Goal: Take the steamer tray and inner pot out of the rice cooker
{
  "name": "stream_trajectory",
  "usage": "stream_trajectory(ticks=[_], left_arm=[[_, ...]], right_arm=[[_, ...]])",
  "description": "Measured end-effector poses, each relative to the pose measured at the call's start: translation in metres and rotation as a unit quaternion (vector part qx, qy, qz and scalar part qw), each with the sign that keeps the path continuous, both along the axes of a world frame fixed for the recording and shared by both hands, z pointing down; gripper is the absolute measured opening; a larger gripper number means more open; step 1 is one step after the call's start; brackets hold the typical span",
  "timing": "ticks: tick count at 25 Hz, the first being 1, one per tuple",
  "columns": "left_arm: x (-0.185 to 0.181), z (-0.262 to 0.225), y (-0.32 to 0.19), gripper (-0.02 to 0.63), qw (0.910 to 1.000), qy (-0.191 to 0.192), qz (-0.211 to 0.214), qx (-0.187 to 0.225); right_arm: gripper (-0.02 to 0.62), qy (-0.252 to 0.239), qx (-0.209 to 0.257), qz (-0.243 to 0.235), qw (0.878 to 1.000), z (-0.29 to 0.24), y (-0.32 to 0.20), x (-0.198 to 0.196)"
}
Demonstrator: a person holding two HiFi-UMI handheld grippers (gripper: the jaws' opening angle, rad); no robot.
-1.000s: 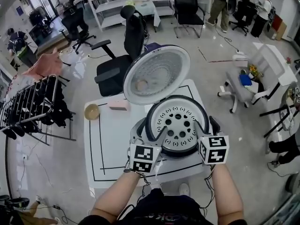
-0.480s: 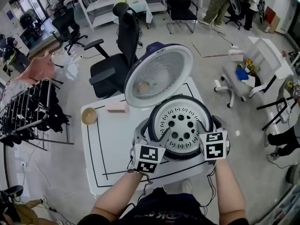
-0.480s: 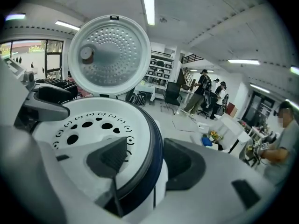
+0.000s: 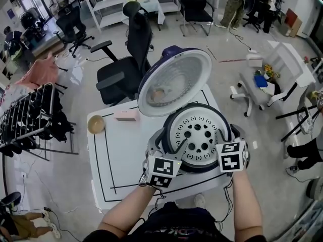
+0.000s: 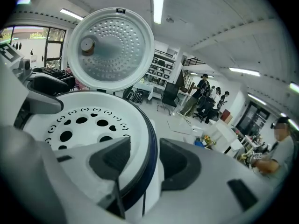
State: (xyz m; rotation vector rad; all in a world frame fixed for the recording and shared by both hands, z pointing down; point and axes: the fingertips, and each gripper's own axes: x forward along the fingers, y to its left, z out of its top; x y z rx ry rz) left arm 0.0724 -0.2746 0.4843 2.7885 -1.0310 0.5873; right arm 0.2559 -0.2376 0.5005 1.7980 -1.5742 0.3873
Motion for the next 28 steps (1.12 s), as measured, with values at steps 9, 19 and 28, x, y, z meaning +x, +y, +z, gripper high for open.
stream_trajectory(ticks=[9, 19, 28], left_arm=[[-0.001, -0.007, 0.001, 0.331, 0.9999, 0.000, -0.012, -0.007], [-0.005, -0.013, 0.005, 0.330, 0.9997, -0.002, -0.024, -0.002], [-0.002, -0.019, 0.011, 0.266, 0.9994, 0.014, -0.032, 0.000]], right_arm=[[0.109, -0.011, 0.027, -0.004, 1.000, -0.005, 0.001, -0.003], [0.080, 0.000, 0.101, -0.003, 0.995, -0.032, 0.009, -0.006], [0.078, -0.040, 0.170, 0.010, 0.985, -0.052, 0.025, -0.007]])
